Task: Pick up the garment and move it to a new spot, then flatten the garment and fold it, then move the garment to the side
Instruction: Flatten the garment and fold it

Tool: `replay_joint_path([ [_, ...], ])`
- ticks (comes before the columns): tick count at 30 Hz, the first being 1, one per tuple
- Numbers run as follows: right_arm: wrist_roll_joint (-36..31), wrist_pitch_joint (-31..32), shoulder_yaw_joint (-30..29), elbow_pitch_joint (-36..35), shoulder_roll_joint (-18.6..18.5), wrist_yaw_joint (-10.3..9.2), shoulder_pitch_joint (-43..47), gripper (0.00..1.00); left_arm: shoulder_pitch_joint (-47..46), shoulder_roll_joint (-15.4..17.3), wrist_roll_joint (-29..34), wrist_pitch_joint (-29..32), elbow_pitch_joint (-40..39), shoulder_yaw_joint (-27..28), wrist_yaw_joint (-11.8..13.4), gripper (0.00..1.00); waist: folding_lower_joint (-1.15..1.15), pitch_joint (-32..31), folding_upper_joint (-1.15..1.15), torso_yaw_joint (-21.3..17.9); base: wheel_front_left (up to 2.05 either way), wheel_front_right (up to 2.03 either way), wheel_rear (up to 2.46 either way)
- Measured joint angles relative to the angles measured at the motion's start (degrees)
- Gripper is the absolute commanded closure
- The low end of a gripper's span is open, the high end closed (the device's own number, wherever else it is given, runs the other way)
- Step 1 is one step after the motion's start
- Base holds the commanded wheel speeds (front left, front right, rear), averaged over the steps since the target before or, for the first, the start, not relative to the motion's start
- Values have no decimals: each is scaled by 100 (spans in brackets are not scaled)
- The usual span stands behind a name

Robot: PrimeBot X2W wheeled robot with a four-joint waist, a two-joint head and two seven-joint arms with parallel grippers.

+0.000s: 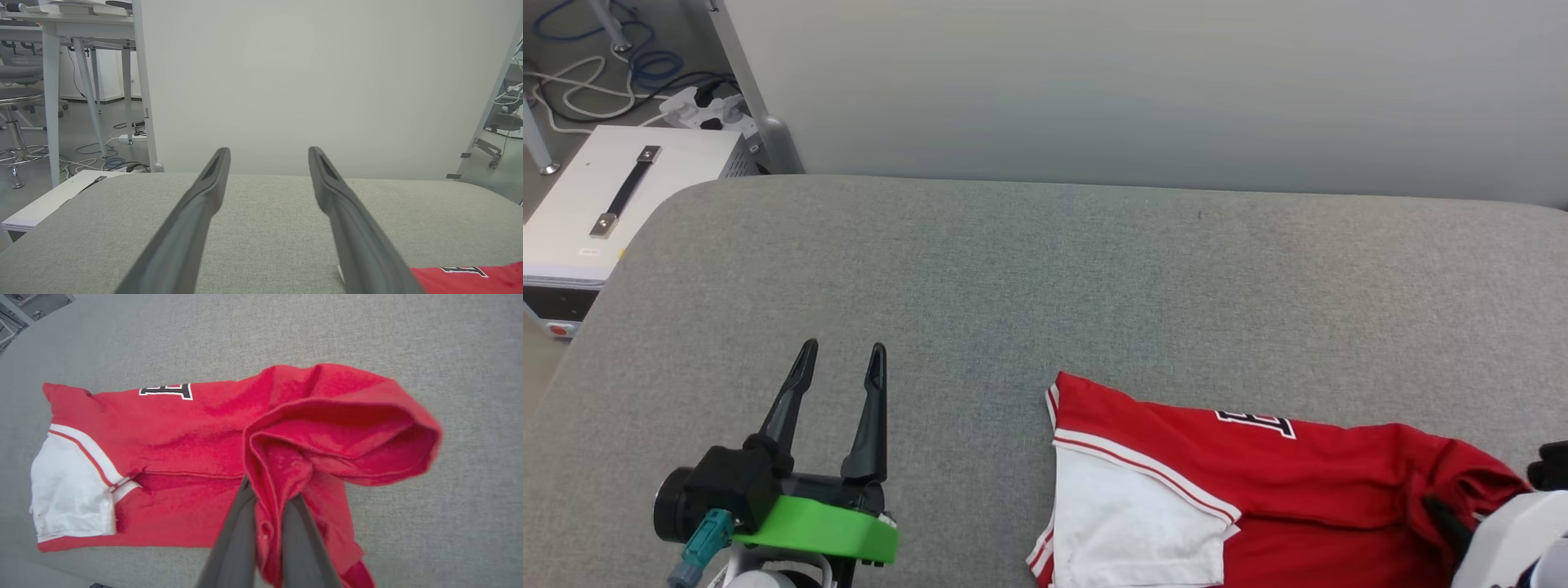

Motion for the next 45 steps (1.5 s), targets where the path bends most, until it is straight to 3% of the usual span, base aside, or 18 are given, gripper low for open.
replay_joint_path([
  [7,7,343,397,-670,981,0,34,100,23,-21,-44,0,1,1,0,0,0,5,0,125,0,0,0],
  [12,176,344,888,-784,1348,0,-137,100,23,-21,-73,0,10,7,0,0,0,30,0,218,0,0,0],
  [22,1026,-590,1873,42,1399,-1,-605,100,15,-14,-89,0,64,-12,0,0,0,73,0,483,0,0,0],
  [32,1176,-1361,2503,1285,1419,-1,-1129,100,11,14,-93,0,96,-63,0,0,0,98,0,741,0,0,0],
  [34,1100,-1466,2532,1558,1417,-1,-1223,59,5,21,-96,0,101,-69,0,0,0,106,0,780,0,0,0],
  [35,1068,-1516,2542,1646,1418,-1,-1259,0,3,24,-102,0,105,-73,0,0,0,109,0,795,0,0,0],
  [39,1090,-1613,2741,1876,1412,-1,-1365,0,1,34,-120,0,132,-91,0,0,0,91,0,834,0,0,0],
  [45,1414,-1591,3353,1635,1421,-1,-1409,0,4,63,-135,0,191,-89,0,0,0,-21,0,809,0,0,0],
])
